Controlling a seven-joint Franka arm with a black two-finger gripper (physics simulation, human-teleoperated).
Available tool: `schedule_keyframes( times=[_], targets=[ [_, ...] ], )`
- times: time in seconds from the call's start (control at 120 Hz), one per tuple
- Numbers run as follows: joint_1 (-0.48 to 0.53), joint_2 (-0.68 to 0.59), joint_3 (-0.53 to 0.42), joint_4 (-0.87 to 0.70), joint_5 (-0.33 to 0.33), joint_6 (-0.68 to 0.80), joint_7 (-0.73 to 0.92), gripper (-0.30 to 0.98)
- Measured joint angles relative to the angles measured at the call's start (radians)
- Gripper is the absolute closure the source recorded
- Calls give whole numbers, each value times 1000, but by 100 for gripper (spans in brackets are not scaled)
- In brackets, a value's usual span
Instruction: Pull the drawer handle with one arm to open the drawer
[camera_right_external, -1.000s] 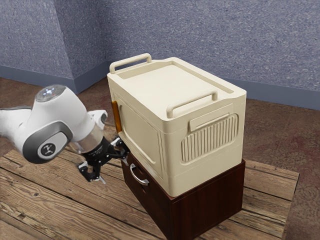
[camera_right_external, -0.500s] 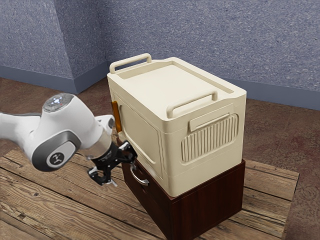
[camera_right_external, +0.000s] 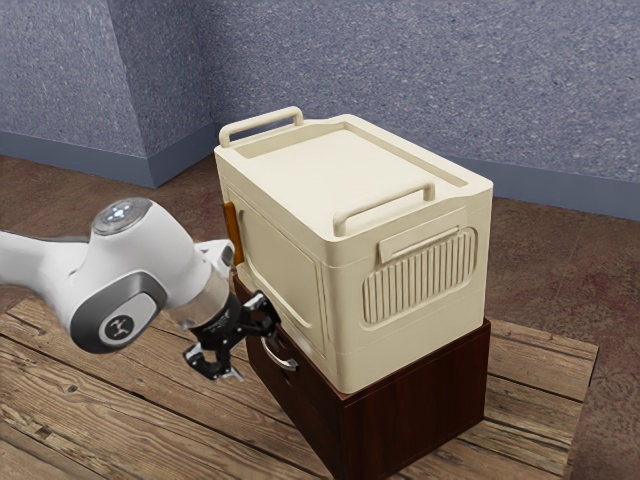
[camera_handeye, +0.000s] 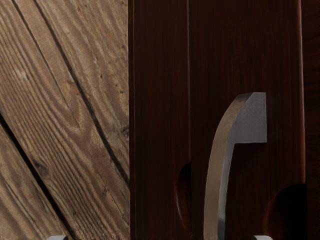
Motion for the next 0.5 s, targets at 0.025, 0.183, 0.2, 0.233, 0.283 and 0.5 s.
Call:
schedule_keyframes(
  times=[0.025,0.183,0.2,0.233,0.283,0.5],
  targets=[
    [-6,0,5,0,0,1,-1,23],
    [-19,9,15,1,1,8,-5,23],
    [-19,10,15,1,1,8,-5,23],
    [-20,12,15,2,1,9,-6,23],
    [-20,14,16,4,1,10,-7,23],
    [-22,26,16,5,1,26,-11,24]
  ],
)
